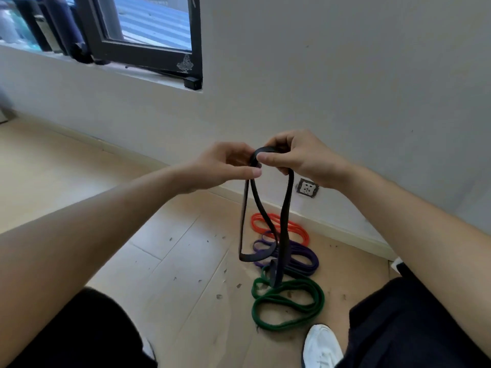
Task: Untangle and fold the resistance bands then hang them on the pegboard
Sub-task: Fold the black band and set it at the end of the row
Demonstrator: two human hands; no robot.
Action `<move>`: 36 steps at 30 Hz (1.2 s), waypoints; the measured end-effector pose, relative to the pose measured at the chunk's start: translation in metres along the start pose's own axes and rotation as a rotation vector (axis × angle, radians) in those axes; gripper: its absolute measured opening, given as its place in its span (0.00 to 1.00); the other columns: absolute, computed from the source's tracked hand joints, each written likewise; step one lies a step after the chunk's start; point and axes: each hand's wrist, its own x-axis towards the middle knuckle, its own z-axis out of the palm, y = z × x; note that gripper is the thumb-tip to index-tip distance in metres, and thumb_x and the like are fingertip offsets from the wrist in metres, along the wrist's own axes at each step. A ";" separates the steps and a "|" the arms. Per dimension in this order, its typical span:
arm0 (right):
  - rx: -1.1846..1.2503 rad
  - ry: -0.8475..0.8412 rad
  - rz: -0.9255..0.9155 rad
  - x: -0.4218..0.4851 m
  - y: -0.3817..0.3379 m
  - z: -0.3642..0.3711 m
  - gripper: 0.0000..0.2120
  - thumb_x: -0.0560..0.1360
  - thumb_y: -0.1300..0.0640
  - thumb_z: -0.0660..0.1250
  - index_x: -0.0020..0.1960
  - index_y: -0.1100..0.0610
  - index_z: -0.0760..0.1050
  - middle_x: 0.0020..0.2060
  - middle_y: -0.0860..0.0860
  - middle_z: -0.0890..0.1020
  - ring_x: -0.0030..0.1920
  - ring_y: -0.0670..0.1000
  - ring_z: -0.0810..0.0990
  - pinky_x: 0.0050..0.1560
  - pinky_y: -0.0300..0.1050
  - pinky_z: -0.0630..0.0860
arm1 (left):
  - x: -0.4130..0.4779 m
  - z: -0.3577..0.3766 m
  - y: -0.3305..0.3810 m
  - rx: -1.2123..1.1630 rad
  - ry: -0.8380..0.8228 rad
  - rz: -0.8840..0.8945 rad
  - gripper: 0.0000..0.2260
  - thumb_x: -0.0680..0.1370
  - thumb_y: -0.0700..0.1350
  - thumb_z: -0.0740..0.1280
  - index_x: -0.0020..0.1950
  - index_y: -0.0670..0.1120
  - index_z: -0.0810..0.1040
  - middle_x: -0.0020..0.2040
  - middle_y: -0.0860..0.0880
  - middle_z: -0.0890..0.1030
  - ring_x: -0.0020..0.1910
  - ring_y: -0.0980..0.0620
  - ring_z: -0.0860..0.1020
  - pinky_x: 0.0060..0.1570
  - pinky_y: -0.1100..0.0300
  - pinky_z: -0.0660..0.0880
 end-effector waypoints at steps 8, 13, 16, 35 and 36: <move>-0.061 -0.203 0.117 0.000 0.014 0.000 0.12 0.73 0.61 0.77 0.54 0.63 0.79 0.42 0.54 0.83 0.44 0.52 0.85 0.50 0.43 0.80 | -0.003 -0.005 0.002 -0.022 0.111 0.056 0.05 0.78 0.44 0.72 0.52 0.44 0.82 0.46 0.41 0.85 0.50 0.42 0.84 0.59 0.45 0.80; -0.140 -0.229 0.168 0.001 0.036 0.010 0.06 0.75 0.60 0.75 0.50 0.61 0.81 0.42 0.52 0.84 0.44 0.49 0.84 0.50 0.42 0.80 | -0.006 -0.010 0.003 -0.122 0.188 0.057 0.05 0.80 0.42 0.70 0.53 0.42 0.81 0.45 0.44 0.83 0.48 0.47 0.84 0.58 0.52 0.80; -0.111 -0.169 0.160 0.005 0.041 0.008 0.08 0.74 0.60 0.75 0.52 0.61 0.82 0.44 0.55 0.84 0.47 0.52 0.85 0.52 0.46 0.80 | -0.009 -0.016 0.000 -0.174 0.266 0.039 0.07 0.80 0.42 0.69 0.55 0.39 0.80 0.43 0.47 0.81 0.45 0.51 0.83 0.56 0.56 0.80; 0.158 0.099 -0.162 0.012 -0.022 0.003 0.10 0.75 0.65 0.72 0.56 0.61 0.76 0.42 0.56 0.85 0.39 0.52 0.83 0.44 0.46 0.80 | -0.013 -0.014 0.010 -0.206 0.148 0.004 0.10 0.80 0.43 0.69 0.60 0.43 0.80 0.50 0.46 0.85 0.52 0.51 0.84 0.57 0.59 0.79; 0.141 0.078 -0.154 0.012 -0.023 0.004 0.12 0.75 0.65 0.73 0.56 0.62 0.75 0.42 0.57 0.85 0.38 0.52 0.84 0.44 0.45 0.81 | -0.014 -0.015 0.012 -0.216 0.163 0.016 0.09 0.80 0.42 0.69 0.60 0.42 0.80 0.49 0.46 0.84 0.50 0.52 0.84 0.55 0.60 0.79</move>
